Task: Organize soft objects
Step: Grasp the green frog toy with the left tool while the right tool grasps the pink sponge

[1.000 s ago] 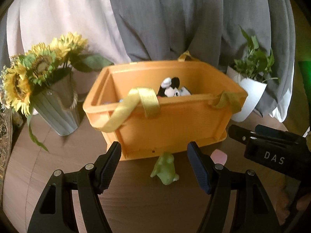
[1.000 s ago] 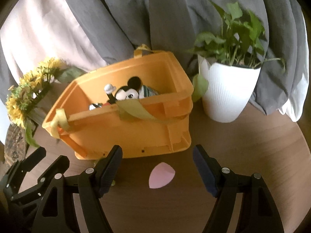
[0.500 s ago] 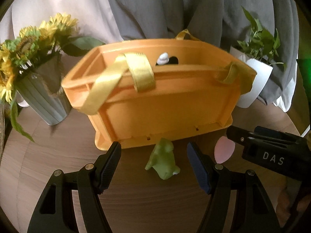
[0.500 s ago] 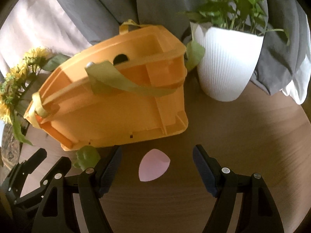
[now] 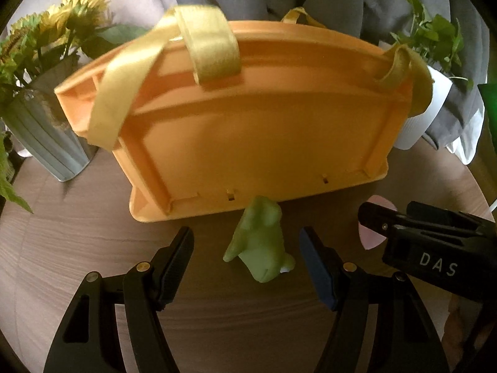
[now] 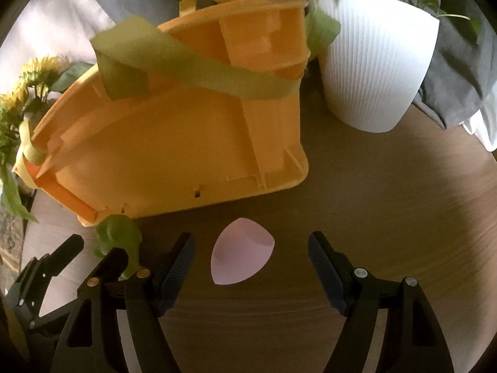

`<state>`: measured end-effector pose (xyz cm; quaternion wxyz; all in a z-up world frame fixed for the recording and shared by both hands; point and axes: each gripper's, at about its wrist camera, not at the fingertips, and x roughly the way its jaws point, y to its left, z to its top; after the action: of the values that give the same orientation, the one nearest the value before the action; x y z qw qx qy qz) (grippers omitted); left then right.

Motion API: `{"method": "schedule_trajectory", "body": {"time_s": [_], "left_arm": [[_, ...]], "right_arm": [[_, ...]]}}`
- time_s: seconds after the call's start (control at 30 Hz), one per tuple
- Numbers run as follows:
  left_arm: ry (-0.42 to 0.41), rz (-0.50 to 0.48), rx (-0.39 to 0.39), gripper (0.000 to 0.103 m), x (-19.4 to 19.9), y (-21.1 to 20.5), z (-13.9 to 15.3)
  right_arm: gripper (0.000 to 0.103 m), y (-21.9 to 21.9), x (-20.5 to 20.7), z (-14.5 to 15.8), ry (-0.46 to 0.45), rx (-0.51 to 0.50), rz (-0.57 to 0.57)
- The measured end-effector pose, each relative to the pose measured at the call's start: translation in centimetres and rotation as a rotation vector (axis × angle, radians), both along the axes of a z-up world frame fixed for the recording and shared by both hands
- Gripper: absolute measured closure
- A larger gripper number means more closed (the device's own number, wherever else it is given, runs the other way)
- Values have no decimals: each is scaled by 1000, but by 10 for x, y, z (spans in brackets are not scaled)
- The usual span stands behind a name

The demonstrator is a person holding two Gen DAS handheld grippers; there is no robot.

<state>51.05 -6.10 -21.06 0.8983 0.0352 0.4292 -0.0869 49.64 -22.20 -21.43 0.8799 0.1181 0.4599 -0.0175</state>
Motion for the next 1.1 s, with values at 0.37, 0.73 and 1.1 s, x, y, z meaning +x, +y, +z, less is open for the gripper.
{"method": "schedule_trajectory", "body": {"time_s": [0.37, 0.73, 1.1], "left_arm": [[59, -4, -40, 43, 15, 0, -16], [72, -17, -79, 52, 19, -2, -18], [57, -18, -83, 53, 4, 4, -10]], "right_arm": [[28, 5, 8, -12, 29, -9, 4], [51, 13, 10, -14, 30, 1, 14], [59, 14, 6, -11, -5, 4, 34]]}}
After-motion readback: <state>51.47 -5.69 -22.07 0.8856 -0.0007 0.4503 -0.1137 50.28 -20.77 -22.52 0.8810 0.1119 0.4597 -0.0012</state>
